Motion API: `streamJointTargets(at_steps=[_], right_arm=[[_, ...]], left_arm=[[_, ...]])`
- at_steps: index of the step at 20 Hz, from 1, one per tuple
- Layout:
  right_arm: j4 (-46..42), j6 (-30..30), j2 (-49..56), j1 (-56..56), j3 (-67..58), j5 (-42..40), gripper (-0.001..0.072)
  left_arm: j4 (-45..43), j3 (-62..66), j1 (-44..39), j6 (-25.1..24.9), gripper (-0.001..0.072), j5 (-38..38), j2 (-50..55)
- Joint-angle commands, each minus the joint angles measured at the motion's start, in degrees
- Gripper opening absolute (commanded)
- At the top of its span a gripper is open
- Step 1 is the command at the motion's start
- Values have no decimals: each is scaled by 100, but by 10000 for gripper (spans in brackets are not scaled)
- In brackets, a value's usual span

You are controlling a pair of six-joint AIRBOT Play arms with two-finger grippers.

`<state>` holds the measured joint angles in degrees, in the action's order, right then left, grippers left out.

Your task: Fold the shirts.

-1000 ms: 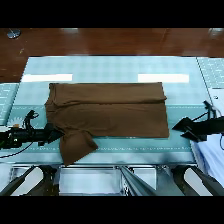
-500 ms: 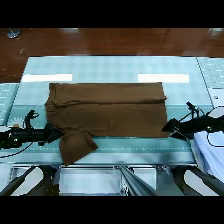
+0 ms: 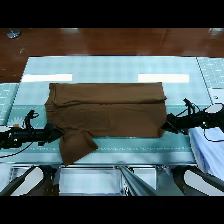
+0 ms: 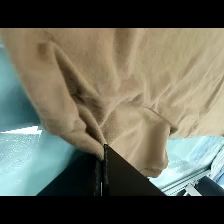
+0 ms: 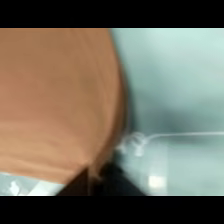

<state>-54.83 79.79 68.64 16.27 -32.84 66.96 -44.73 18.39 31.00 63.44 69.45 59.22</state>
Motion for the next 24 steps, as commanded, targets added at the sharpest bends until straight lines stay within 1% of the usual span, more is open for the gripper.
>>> streamJointTargets(at_steps=[1, 4, 6, 8, 11, 14, 16, 18, 21, 24], right_arm=[[192, -476, 35, 7, -72, 216, 21], [-42, -361, 37, 7, -546, 256, 21], [-35, -155, 37, 4, -1025, 138, 21], [184, -74, 37, 4, -1440, -92, 21], [566, -101, 280, -2, -1845, -376, 21], [859, -157, 874, -225, -2205, -597, 22], [907, -107, 1270, -293, -2621, -796, 22], [977, -98, 1652, -289, -3117, -750, 22], [1012, -28, 2092, -291, -3696, -752, 22], [1384, 116, 2389, -293, -3954, -933, 22]], left_arm=[[7, 175, 7, 2, 25, 35, 4], [262, 745, 4, 2, 26, 83, 4], [748, 1115, 2, 0, 25, 0, 4], [1141, 1364, -83, 2, 25, -367, 9], [1152, 1670, -490, 87, 25, -1126, 216], [1156, 2371, -940, 116, 25, -1290, 1060], [1158, 3038, -1086, 503, 25, -1281, 1718], [1158, 3694, -1211, 638, 25, -1241, 2267], [1158, 4538, -1386, 699, 25, -1244, 2905], [1154, 5184, -1425, 848, 25, -1191, 3434]])
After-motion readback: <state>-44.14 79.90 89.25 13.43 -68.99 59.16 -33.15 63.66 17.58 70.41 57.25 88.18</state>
